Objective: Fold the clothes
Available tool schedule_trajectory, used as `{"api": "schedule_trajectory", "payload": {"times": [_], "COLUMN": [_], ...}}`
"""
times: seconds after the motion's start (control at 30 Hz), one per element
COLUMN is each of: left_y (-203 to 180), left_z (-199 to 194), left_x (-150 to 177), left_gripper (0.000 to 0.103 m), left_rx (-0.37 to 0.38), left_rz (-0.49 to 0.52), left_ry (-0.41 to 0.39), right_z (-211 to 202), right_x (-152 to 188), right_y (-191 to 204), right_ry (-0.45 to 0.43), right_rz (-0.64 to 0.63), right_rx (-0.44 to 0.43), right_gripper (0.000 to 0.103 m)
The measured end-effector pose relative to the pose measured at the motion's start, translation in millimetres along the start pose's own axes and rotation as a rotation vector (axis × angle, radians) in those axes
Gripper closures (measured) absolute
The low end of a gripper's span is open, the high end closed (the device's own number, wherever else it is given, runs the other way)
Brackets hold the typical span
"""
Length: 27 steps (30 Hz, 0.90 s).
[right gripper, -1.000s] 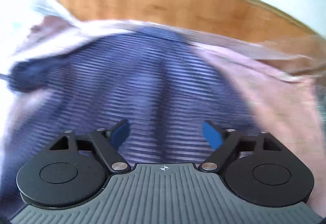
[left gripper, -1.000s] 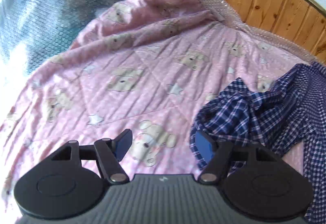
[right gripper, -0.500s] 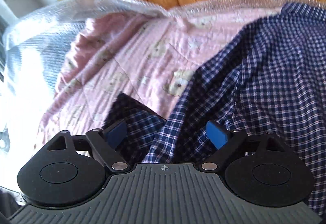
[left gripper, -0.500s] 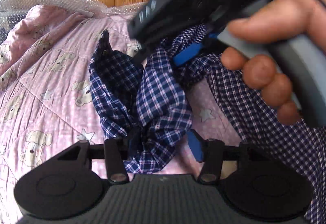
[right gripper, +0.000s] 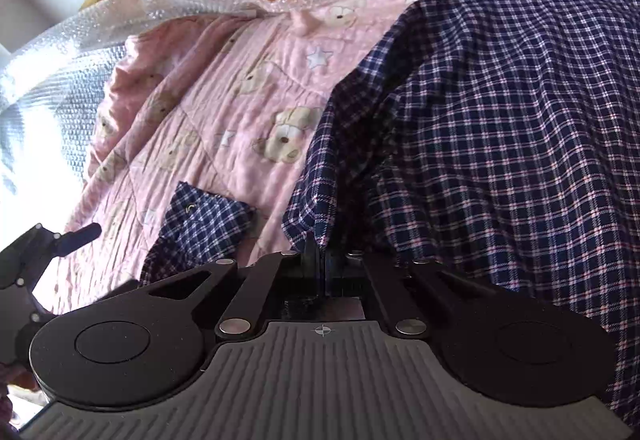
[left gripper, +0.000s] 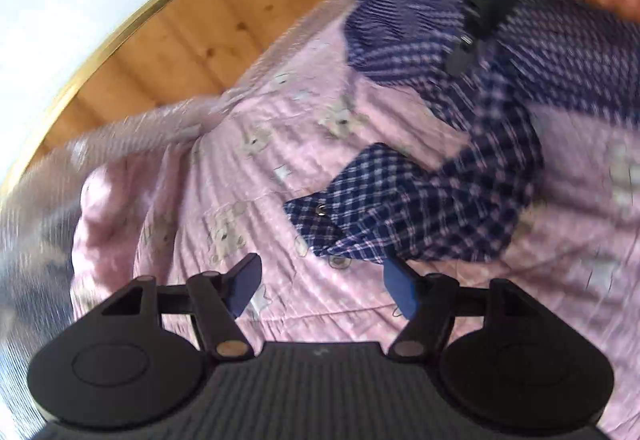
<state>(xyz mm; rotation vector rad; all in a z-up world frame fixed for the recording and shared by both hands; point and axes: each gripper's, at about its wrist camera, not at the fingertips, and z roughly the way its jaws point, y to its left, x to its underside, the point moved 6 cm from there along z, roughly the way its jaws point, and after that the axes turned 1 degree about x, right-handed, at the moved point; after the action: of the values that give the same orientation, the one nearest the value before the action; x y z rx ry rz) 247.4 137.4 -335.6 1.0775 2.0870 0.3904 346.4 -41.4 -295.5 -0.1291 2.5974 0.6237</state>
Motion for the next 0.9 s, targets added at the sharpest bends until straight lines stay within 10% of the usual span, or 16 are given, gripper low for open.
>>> {"api": "schedule_trajectory", "payload": {"times": [0.2, 0.27, 0.3, 0.4, 0.5, 0.6, 0.67, 0.8, 0.9], "left_y": [-38, -19, -10, 25, 111, 136, 120, 84, 90], "left_z": [20, 11, 7, -10, -44, -68, -78, -79, -69], "left_x": [-26, -24, -24, -18, 40, 98, 115, 119, 136], "left_gripper": [0.046, 0.097, 0.102, 0.101, 0.101, 0.086, 0.057, 0.051, 0.045], "left_rx": [0.035, 0.077, 0.098, 0.141, 0.033, 0.034, 0.080, 0.061, 0.027], "left_rz": [0.344, 0.241, 0.190, -0.002, -0.472, -0.764, -0.782, -0.701, -0.839], "left_ry": [-0.075, -0.034, -0.014, 0.053, 0.227, 0.359, 0.387, 0.400, 0.390], "right_z": [6, 3, 1, -7, -14, -12, -7, 10, 12], "right_x": [-5, -9, -12, -24, -36, -36, -32, -11, 2], "right_y": [-14, -14, -13, -4, 10, 19, 20, 14, 10], "right_ry": [-0.001, -0.020, -0.032, -0.079, -0.140, -0.199, -0.196, -0.104, -0.072], "right_rz": [0.038, 0.051, 0.056, 0.063, 0.102, 0.130, 0.141, 0.130, 0.098], "right_rx": [-0.036, -0.063, -0.077, -0.135, -0.252, -0.260, -0.238, -0.184, -0.132], "right_gripper": [0.103, 0.103, 0.103, 0.103, 0.096, 0.025, 0.015, 0.016, 0.016]}}
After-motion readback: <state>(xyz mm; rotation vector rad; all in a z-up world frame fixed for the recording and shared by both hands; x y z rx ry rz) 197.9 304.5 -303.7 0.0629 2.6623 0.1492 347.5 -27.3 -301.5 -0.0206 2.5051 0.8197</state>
